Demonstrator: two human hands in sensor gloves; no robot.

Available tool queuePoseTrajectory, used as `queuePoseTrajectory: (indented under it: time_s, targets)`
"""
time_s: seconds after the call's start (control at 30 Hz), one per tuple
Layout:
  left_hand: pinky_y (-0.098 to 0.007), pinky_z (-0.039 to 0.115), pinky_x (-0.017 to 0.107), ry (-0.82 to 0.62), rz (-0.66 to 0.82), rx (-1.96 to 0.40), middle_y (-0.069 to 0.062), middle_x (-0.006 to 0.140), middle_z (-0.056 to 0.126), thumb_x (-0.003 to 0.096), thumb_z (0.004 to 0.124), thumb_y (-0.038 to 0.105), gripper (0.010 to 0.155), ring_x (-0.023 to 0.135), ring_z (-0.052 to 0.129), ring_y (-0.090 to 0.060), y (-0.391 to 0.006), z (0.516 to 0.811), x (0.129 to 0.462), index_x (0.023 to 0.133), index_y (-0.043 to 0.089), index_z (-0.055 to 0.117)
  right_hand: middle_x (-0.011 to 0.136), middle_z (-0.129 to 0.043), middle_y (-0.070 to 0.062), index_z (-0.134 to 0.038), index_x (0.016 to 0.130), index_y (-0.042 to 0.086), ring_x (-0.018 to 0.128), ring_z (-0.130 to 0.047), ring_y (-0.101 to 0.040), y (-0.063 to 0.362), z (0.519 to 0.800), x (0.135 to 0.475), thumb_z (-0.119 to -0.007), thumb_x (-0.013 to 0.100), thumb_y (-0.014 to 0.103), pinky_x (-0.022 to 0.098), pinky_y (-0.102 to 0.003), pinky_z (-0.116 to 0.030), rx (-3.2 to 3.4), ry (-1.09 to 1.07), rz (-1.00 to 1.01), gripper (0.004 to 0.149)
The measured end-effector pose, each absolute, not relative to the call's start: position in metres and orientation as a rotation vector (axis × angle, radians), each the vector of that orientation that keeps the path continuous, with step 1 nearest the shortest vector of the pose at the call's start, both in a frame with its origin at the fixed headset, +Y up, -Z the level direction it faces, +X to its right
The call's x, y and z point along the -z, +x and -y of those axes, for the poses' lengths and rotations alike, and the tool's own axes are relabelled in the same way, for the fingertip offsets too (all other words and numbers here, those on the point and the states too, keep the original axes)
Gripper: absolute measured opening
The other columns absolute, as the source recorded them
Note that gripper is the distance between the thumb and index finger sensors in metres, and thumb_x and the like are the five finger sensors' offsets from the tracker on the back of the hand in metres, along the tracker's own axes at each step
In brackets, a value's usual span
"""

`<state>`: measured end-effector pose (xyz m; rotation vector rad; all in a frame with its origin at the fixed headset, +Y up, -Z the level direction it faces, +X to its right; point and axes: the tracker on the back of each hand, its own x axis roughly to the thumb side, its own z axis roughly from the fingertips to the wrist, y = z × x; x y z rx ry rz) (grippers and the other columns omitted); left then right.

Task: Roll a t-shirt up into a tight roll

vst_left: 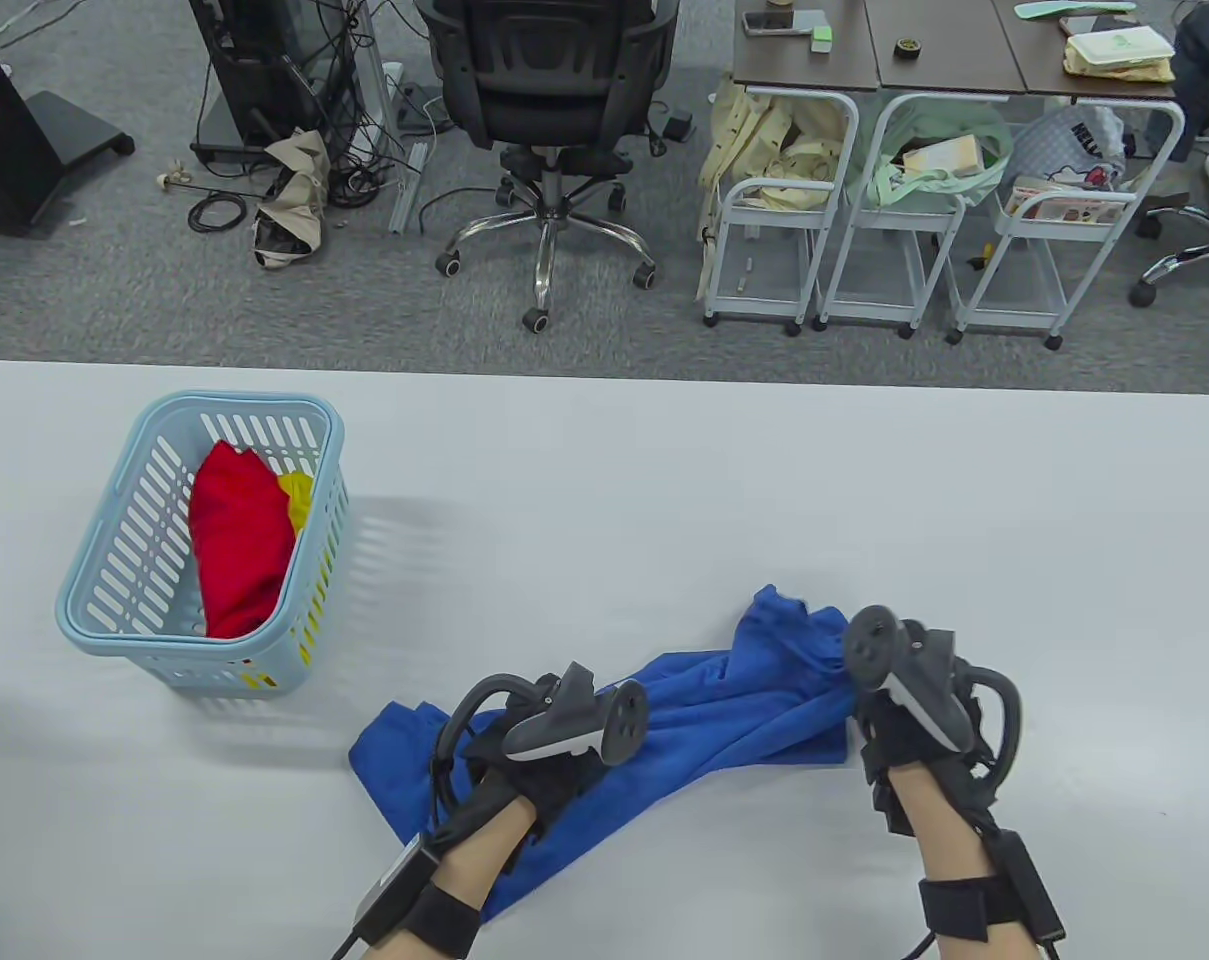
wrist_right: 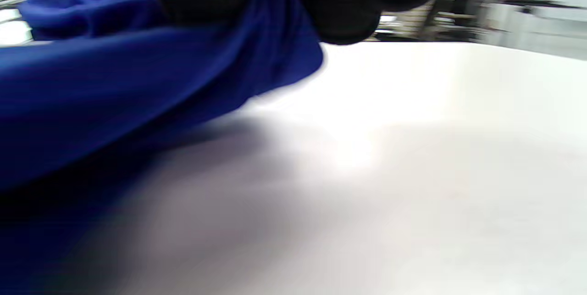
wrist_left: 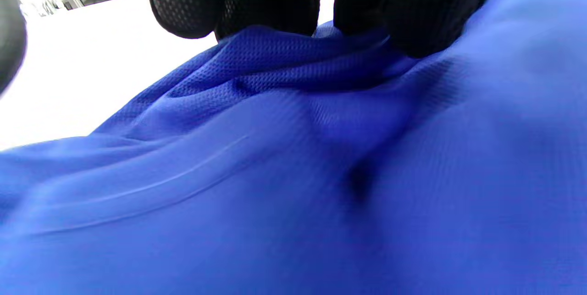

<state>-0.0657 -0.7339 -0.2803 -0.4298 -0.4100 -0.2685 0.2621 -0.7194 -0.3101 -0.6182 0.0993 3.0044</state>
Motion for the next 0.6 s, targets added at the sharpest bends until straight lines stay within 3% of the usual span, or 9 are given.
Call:
queuePoseTrajectory:
  time_s: [0.1,0.17,0.23,0.33,0.43,0.47,0.5,0.57,0.6]
  targets:
    - [-0.050,0.071,0.068,-0.548,0.409,0.138,-0.008,0.112,0.073,0.0585,0.069,0.052,0.046,0.095,0.080,-0.034,-0.065,0.730,0.282,0.098,0.033,0.084,0.105,-0.061,-0.014,-0.068,0.099,0.018,0.086,-0.075,-0.035,0.287,0.723,0.305,-0.075,0.055,0.031,0.059,-0.048,-0.065,-2.897,-0.804,-0.088,0.047]
    - [-0.051,0.069,0.071,-0.597,0.351,0.131,-0.012,0.121,0.061,0.0600,0.064,0.054,0.055,0.101,0.075,-0.035,-0.069,0.726,0.281,0.111,0.033,0.067,0.110,-0.052,-0.019,-0.055,0.108,0.016,0.087,-0.072,-0.036,0.290,0.714,0.300,-0.076,0.053,0.038,0.059,-0.048,-0.065,-2.967,-0.844,-0.097,0.063]
    - [-0.052,0.067,0.072,-0.563,0.395,0.026,-0.012,0.127,0.049,0.0603,0.061,0.056,0.064,0.104,0.070,-0.037,-0.076,0.725,0.284,0.119,0.036,0.045,0.105,-0.063,-0.017,-0.063,0.105,0.016,0.080,-0.081,-0.032,0.278,0.700,0.292,-0.075,0.053,0.038,0.054,-0.045,-0.070,-2.902,-0.712,-0.052,0.057]
    - [-0.059,0.056,0.076,-0.573,0.488,-0.133,-0.008,0.130,0.032,0.0608,0.063,0.051,0.063,0.113,0.053,-0.041,-0.072,0.741,0.285,0.119,0.038,0.041,0.090,-0.085,-0.014,-0.082,0.091,0.016,0.063,-0.096,-0.027,0.247,0.697,0.286,-0.073,0.054,0.042,0.043,-0.042,-0.079,-2.750,-0.379,-0.194,0.047]
    - [-0.061,0.044,0.079,-0.605,0.540,0.008,0.000,0.129,0.022,0.0601,0.064,0.052,0.067,0.115,0.032,-0.041,-0.057,0.764,0.279,0.118,0.040,0.034,0.102,-0.073,-0.021,-0.071,0.103,0.011,0.081,-0.087,-0.039,0.197,0.721,0.283,-0.070,0.054,0.052,0.053,-0.049,-0.075,-2.632,-0.130,-0.563,0.064]
    - [-0.059,0.048,0.079,-0.565,0.546,0.061,0.001,0.129,0.023,0.0593,0.064,0.054,0.068,0.115,0.035,-0.041,-0.055,0.760,0.277,0.118,0.041,0.031,0.108,-0.062,-0.025,-0.063,0.109,0.010,0.091,-0.075,-0.046,0.188,0.730,0.285,-0.069,0.053,0.054,0.059,-0.053,-0.069,-2.667,-0.111,-0.640,0.072]
    - [-0.057,0.055,0.077,-0.542,0.568,0.087,0.000,0.129,0.030,0.0588,0.064,0.055,0.067,0.114,0.043,-0.039,-0.052,0.754,0.276,0.118,0.040,0.036,0.111,-0.055,-0.026,-0.058,0.111,0.009,0.092,-0.067,-0.048,0.180,0.738,0.293,-0.069,0.052,0.056,0.063,-0.055,-0.063,-2.731,-0.093,-0.701,0.076]
    - [-0.054,0.061,0.075,-0.586,0.579,0.009,-0.001,0.127,0.048,0.0588,0.064,0.055,0.060,0.110,0.060,-0.034,-0.051,0.742,0.273,0.115,0.038,0.055,0.114,-0.050,-0.021,-0.056,0.112,0.012,0.090,-0.071,-0.041,0.178,0.740,0.316,-0.069,0.051,0.058,0.065,-0.051,-0.062,-2.871,-0.167,-0.658,0.077]
    - [-0.053,0.063,0.075,-0.613,0.575,-0.036,-0.002,0.124,0.057,0.0592,0.064,0.055,0.057,0.107,0.067,-0.033,-0.052,0.739,0.273,0.113,0.037,0.063,0.117,-0.039,-0.019,-0.051,0.114,0.013,0.096,-0.063,-0.044,0.178,0.741,0.326,-0.069,0.052,0.056,0.068,-0.052,-0.057,-2.852,-0.173,-0.680,0.077]
